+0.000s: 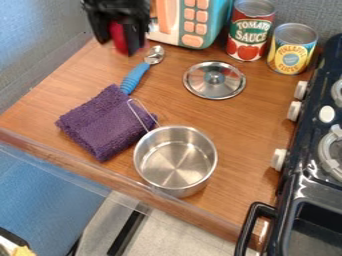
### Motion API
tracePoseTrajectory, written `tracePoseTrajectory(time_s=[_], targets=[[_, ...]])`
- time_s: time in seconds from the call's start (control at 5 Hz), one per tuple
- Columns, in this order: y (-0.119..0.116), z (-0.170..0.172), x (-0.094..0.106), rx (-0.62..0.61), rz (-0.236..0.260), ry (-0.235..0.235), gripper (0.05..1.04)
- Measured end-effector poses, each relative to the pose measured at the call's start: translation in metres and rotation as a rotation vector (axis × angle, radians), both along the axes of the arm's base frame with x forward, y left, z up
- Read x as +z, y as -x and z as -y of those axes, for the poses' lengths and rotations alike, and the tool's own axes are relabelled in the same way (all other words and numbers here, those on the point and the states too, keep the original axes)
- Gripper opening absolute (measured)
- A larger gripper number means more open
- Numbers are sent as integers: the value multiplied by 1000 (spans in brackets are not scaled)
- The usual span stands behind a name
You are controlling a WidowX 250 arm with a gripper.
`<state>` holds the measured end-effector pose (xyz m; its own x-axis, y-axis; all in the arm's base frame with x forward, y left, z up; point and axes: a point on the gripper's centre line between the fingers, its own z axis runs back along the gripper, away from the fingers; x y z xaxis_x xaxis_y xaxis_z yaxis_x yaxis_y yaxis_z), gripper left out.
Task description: Take the red object into the silver pot
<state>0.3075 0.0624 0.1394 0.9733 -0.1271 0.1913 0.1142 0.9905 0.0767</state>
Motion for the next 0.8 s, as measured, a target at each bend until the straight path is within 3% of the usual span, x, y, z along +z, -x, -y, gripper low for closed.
tracePoseTrajectory(time_s=[0.4, 0.6, 0.8], targets=[[45, 97, -22, -178, -41, 22, 736], [49, 111, -52, -214, -115, 25, 736], [50, 120, -67, -242, -154, 34, 736]])
